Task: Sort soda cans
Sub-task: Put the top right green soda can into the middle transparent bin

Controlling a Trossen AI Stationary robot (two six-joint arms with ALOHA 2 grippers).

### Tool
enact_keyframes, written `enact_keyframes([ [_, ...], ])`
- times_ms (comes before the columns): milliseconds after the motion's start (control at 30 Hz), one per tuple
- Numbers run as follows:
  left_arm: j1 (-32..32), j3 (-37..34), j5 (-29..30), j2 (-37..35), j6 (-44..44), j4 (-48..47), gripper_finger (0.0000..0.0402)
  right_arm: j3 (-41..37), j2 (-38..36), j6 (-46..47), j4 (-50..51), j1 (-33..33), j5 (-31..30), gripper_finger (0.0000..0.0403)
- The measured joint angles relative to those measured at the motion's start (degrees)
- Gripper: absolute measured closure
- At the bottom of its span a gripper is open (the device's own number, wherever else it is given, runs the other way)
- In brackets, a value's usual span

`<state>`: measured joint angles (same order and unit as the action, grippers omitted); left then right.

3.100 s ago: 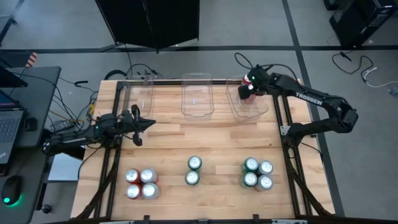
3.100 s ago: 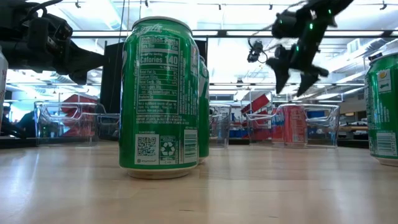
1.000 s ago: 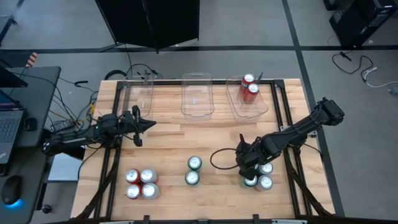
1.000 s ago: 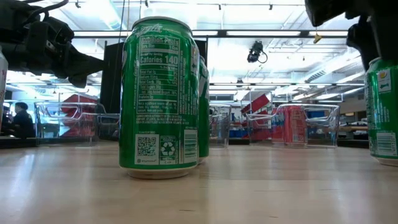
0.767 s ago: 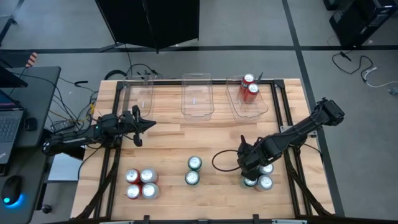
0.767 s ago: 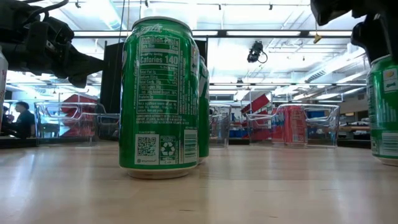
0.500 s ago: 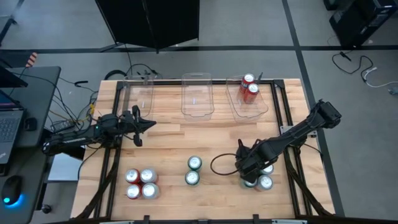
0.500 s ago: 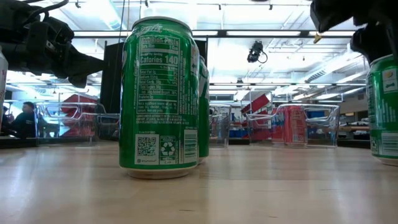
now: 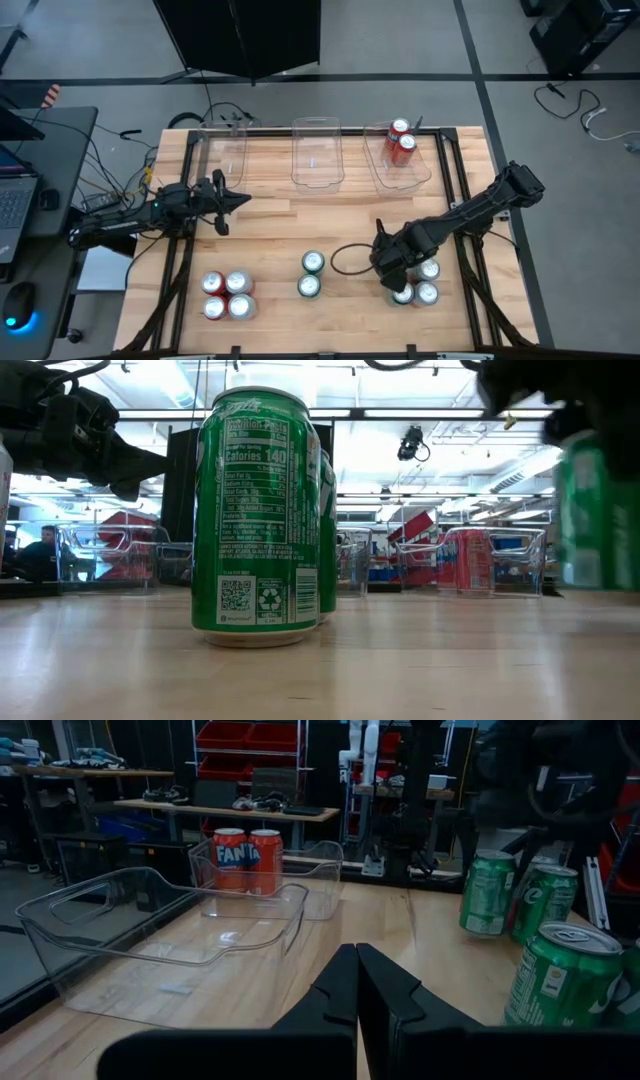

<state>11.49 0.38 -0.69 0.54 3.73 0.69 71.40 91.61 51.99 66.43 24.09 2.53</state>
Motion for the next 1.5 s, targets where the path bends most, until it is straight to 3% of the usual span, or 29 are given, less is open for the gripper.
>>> enact_keyframes([
  [267,0.00,0.00,0.00,0.23,2.75,0.00,0.0400,11.61,0.20,-9.83,2.63,-10.14,-4.18,0.0111],
  [567,0.02,0.02,0.00,2.59,2.65,0.32,0.0400,26.67,3.01,-25.69,4.95,-25.74,-8.83,0.0111],
  [867,0.02,0.02,3.12,6.18,2.38,2.77,0.0400,49.12,19.59,-48.18,8.97,-41.53,-7.82,0.0111],
  [1067,0.02,0.02,3.78,6.98,2.49,2.35,0.0400,63.69,31.03,-56.27,13.38,-49.39,-7.59,0.0111],
  [1500,0.02,0.02,3.72,7.08,1.30,1.63,0.0400,62.01,37.73,-62.47,10.82,-56.17,-7.15,0.0111],
])
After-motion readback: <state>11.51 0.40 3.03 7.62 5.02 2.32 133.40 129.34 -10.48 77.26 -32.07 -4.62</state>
